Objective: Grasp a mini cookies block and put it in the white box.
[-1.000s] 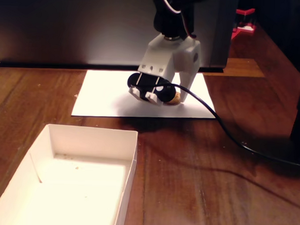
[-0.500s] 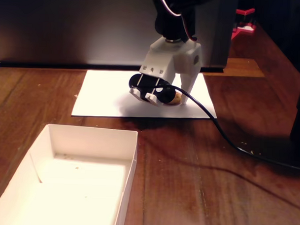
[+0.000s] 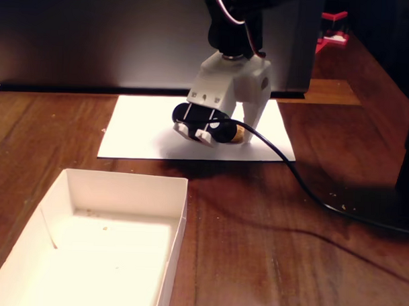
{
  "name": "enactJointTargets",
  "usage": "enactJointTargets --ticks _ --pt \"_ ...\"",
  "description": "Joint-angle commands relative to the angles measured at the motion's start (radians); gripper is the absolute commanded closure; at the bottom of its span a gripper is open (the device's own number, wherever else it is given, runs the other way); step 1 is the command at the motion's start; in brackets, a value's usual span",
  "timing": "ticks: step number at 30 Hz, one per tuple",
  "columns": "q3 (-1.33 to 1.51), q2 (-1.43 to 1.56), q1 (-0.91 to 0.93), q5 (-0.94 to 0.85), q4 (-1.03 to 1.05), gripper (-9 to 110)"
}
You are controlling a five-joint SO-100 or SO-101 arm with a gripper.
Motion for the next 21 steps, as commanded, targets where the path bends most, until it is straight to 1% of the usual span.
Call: enactJointTargets --ticks 1,7,19,21 --pt "-0.026 0.044 -0.012 -0.017 0.005 64" --pt "-0.028 0.040 0.005 -0.008 0.003 67" --pt "-0.029 0.020 0.025 -0.005 0.012 67" --pt "-0.029 0.020 0.025 -0.005 0.012 73"
